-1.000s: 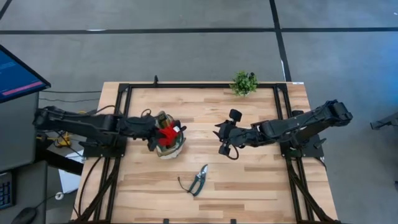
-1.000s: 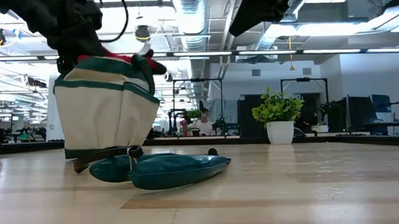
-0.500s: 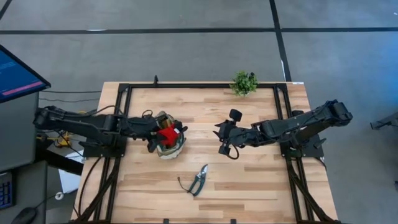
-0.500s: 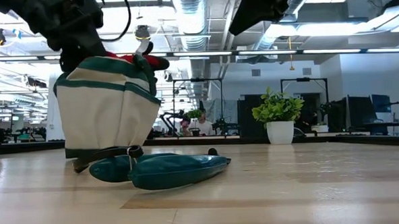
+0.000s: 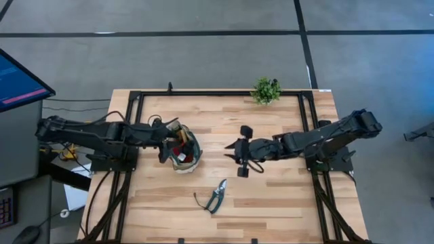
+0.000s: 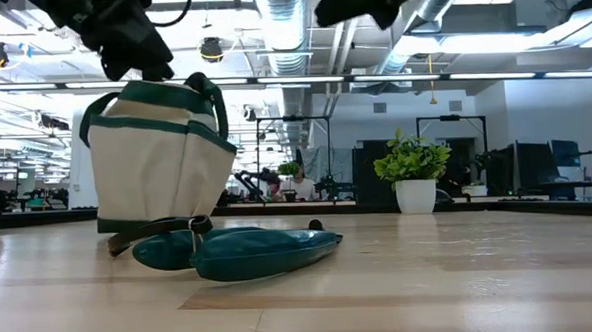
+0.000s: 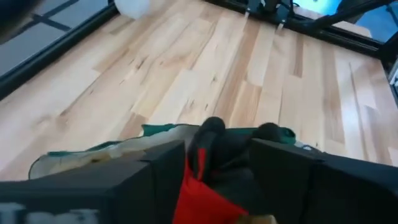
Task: Pick & Place Garden tools in Gardening bag
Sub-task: Put the green shear scissors into the green gardening bag
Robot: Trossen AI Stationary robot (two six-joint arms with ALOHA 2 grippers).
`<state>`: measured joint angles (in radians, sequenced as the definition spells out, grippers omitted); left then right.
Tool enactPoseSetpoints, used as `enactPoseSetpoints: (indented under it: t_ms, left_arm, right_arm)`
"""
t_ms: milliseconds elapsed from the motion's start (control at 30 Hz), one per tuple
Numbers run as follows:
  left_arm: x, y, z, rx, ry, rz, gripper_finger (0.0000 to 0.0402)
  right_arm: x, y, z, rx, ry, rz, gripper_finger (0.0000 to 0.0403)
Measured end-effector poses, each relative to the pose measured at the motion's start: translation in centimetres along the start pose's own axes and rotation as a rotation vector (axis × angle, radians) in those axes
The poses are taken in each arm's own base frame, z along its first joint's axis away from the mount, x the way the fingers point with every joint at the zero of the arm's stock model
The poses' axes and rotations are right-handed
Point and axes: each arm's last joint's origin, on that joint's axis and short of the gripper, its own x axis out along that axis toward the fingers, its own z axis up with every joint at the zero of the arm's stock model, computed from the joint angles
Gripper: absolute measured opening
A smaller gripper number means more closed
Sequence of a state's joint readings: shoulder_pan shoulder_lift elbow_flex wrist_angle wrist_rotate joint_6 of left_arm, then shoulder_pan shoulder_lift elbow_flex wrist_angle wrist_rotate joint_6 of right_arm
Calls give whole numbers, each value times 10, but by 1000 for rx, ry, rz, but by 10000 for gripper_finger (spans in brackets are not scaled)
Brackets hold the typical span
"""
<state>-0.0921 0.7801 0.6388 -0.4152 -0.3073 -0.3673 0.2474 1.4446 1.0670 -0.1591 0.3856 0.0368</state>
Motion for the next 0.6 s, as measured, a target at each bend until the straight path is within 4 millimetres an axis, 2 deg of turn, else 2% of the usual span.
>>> enactPoseSetpoints:
  t_ms: [167, 367, 467, 600]
  left_arm:
    - [-7, -1, 1, -8, -12, -51, 104]
    - [-17, -8, -1, -16, -19, -162, 11]
    - [-21, -16, -2, 3, -19, -219, 6]
    - [-24, -31, -7, 50, -27, -262, 1]
  right_arm:
    - [21, 6, -4, -9, -19, -5, 107]
    - [63, 10, -22, 0, 4, -8, 107]
    - [72, 14, -32, -6, 49, -8, 107]
    - [71, 25, -41, -1, 114, 44, 107]
